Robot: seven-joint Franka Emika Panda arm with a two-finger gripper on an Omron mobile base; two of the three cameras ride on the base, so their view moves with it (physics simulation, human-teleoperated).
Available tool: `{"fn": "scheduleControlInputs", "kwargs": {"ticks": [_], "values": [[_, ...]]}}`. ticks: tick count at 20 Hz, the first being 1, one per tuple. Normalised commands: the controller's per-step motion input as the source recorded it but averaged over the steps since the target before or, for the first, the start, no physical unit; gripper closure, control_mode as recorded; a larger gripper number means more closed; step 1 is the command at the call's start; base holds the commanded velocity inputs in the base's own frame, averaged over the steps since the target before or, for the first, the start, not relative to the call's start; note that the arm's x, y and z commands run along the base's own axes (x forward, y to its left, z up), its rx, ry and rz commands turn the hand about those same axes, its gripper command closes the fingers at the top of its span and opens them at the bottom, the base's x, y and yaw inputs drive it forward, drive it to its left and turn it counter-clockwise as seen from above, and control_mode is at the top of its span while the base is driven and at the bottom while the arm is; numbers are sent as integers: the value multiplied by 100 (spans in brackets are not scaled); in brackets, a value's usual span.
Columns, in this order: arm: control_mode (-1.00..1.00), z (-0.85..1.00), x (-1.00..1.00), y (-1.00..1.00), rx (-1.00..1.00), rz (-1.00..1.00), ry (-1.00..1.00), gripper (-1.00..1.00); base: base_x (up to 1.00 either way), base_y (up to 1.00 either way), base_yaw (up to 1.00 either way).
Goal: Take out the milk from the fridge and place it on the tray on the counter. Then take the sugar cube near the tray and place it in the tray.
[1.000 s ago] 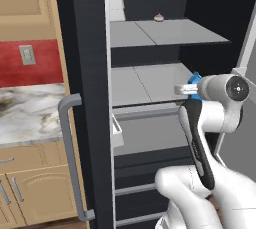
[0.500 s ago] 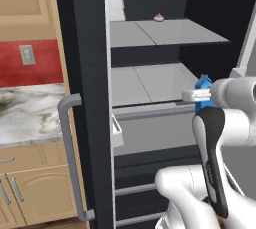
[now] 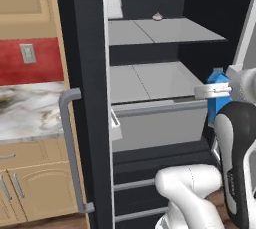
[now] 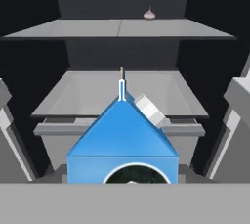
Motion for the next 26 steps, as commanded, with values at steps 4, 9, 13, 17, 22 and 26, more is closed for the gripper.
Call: {"fn": "scheduleControlInputs", "kwargs": {"ticks": [4, 9, 13, 17, 22, 26], "values": [[100, 0, 0, 0, 0, 0, 0, 100, -99, 16, 0], [100, 0, 0, 0, 0, 0, 0, 100, -100, 88, 0], [100, 0, 0, 0, 0, 0, 0, 100, -46, 100, 0], [100, 0, 0, 0, 0, 0, 0, 100, 5, 100, 0], [100, 0, 0, 0, 0, 0, 0, 100, 0, 66, 76], [100, 0, 0, 0, 0, 0, 0, 100, 0, 19, 100]]}}
